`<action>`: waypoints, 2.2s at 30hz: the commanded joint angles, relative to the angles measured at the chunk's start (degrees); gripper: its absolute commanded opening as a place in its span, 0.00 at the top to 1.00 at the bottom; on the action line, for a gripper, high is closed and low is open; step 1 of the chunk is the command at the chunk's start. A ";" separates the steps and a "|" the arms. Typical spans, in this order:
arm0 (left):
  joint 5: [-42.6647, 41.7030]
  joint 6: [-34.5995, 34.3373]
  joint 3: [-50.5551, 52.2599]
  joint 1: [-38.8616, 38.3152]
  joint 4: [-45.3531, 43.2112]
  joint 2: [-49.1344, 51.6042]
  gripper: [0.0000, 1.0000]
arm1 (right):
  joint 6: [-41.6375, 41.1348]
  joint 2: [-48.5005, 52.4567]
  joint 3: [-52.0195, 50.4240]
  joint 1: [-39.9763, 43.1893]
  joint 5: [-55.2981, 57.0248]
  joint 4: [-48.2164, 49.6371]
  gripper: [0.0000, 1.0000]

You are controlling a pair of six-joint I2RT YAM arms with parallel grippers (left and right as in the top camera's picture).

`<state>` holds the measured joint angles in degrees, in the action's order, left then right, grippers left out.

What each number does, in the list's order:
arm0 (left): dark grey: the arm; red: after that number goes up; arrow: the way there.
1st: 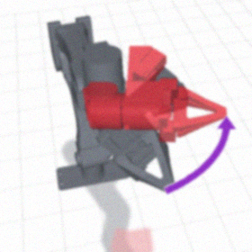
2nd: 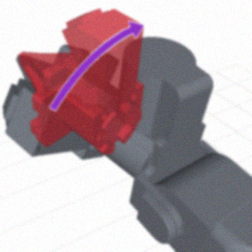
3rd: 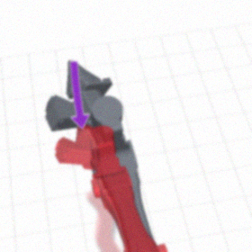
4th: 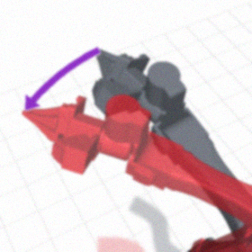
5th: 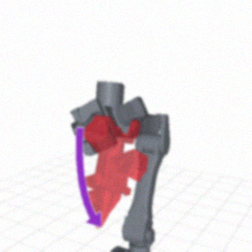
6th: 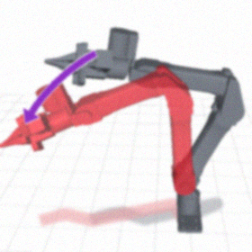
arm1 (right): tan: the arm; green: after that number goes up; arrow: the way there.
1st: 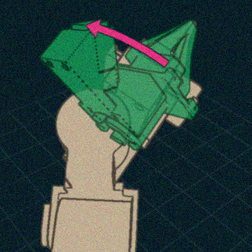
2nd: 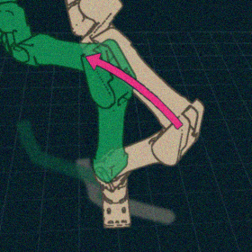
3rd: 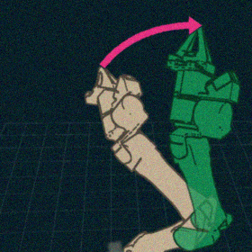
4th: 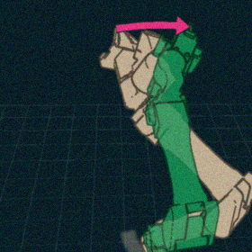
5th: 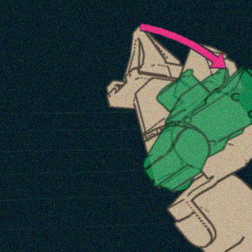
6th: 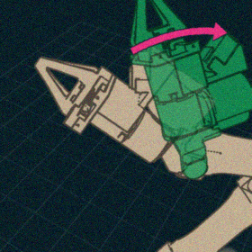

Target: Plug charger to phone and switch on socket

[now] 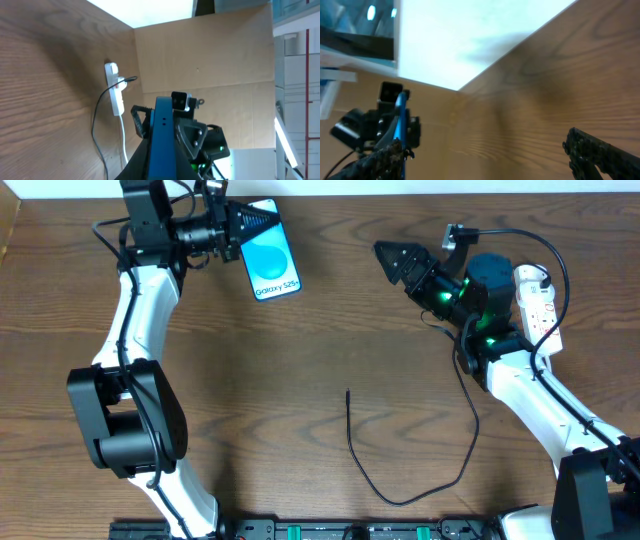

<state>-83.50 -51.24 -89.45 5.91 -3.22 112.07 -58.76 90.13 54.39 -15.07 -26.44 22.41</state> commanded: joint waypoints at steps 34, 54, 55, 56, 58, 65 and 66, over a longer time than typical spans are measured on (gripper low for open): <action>-2.86 2.78 1.38 1.42 -0.31 -0.52 0.93 | 21.46 8.15 11.17 -22.93 16.83 -50.62 0.01; -2.84 2.75 1.38 1.42 -0.31 -0.52 0.93 | 10.19 8.55 11.15 -30.03 24.48 -62.49 0.15; -2.84 2.75 1.38 1.42 -0.31 -0.52 0.93 | 9.25 8.66 11.15 -30.51 25.05 -63.47 0.16; -2.82 2.75 1.38 1.42 -0.31 -0.52 0.93 | 9.01 9.01 11.15 -31.01 25.00 -63.80 0.15; -2.80 2.75 1.38 1.42 -0.33 -0.52 0.93 | 8.79 10.49 11.15 -32.28 25.00 -63.87 0.15; -2.84 2.75 1.38 1.40 -0.31 -0.52 0.93 | 6.05 15.02 11.19 -32.20 24.24 -62.88 0.19; -2.84 2.75 1.38 1.40 -0.31 -0.52 0.93 | 6.05 14.99 11.19 -31.98 24.20 -62.93 0.21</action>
<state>-84.16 -49.19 -87.55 7.03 -3.25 112.07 -51.07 104.29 65.14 -47.48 -2.74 -40.51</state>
